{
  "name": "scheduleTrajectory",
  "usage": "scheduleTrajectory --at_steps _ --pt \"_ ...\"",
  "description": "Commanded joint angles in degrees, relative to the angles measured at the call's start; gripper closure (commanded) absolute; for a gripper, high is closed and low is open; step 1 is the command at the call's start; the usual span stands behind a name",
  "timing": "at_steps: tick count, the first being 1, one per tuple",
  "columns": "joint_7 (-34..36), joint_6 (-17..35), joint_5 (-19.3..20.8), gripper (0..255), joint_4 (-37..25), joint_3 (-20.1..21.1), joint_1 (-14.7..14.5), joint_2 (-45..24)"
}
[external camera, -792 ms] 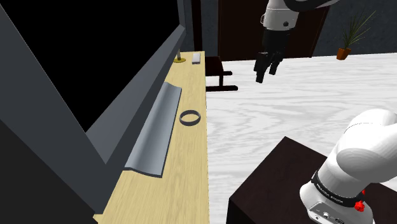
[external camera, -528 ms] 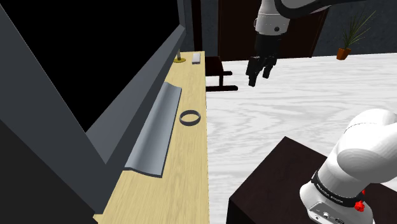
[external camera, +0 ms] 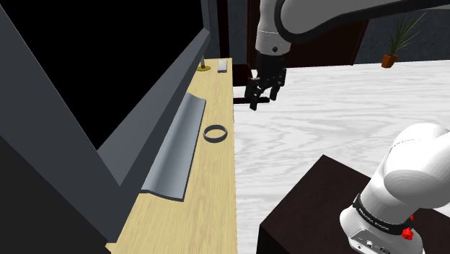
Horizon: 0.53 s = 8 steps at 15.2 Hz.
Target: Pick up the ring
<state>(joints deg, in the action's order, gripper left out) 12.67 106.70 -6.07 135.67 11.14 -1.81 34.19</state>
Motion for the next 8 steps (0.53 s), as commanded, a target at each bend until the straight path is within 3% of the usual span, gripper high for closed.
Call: scheduleTrajectory --at_steps 1,8 --pt "2.9 2.8 -0.5 0 -0.4 2.2 -0.3 -2.3" --pt "14.2 10.3 0.8 0 -6.9 10.3 -0.1 -13.8"
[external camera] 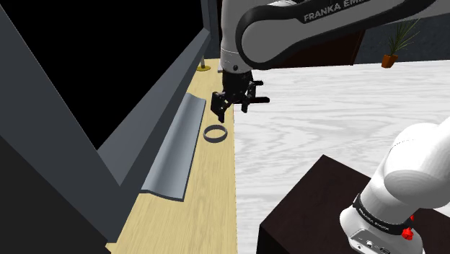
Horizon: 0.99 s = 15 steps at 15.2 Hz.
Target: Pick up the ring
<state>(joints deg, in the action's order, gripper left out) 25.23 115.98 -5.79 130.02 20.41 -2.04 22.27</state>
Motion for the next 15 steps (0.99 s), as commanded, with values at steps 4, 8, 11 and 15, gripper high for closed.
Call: scheduleTrajectory --at_steps 4,8,11,15 --pt "4.2 3.8 1.5 0 -1.7 2.7 0.3 -4.8" --pt "4.6 6.9 1.7 0 0.7 3.1 0.3 -5.6" --pt "4.7 8.2 1.8 0 1.6 3.2 0.3 -6.0" --pt "4.6 8.2 1.7 255 1.7 3.1 0.3 -5.8"
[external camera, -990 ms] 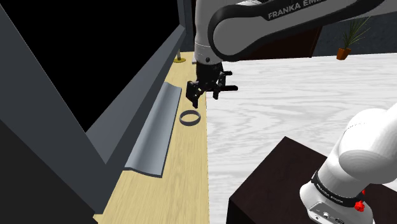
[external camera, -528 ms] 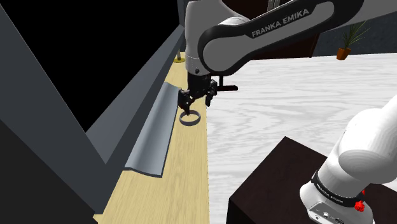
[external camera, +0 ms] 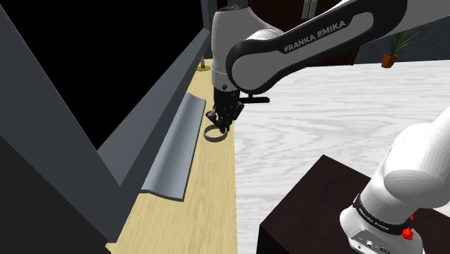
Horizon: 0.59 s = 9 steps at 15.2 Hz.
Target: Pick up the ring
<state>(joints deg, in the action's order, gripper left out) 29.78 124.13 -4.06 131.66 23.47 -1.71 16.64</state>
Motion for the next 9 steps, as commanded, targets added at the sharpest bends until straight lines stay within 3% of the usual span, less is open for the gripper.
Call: scheduleTrajectory --at_steps 1,9 --pt "0.0 0.1 -0.1 255 0.2 0.1 0.0 -0.1" --pt "-0.1 -2.4 -0.1 255 -1.8 -0.1 -0.1 0.4"
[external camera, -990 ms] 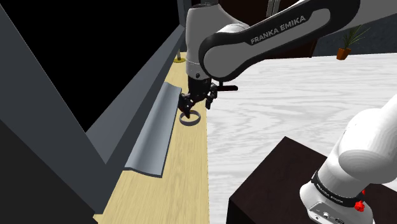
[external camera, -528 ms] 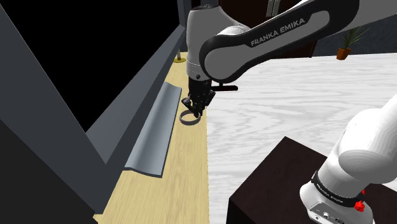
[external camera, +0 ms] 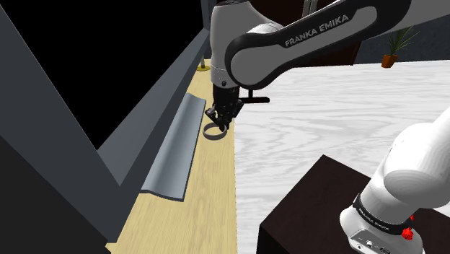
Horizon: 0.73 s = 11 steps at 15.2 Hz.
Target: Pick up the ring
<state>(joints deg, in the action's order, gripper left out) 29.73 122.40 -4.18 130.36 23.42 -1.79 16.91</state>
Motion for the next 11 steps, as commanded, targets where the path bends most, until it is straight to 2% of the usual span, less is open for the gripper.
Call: scheduleTrajectory --at_steps 1,11 --pt "-0.1 -1.4 -0.1 255 -1.1 -0.2 0.0 0.3" --pt "-0.7 -9.2 -0.2 255 -7.7 -0.9 0.1 1.6"
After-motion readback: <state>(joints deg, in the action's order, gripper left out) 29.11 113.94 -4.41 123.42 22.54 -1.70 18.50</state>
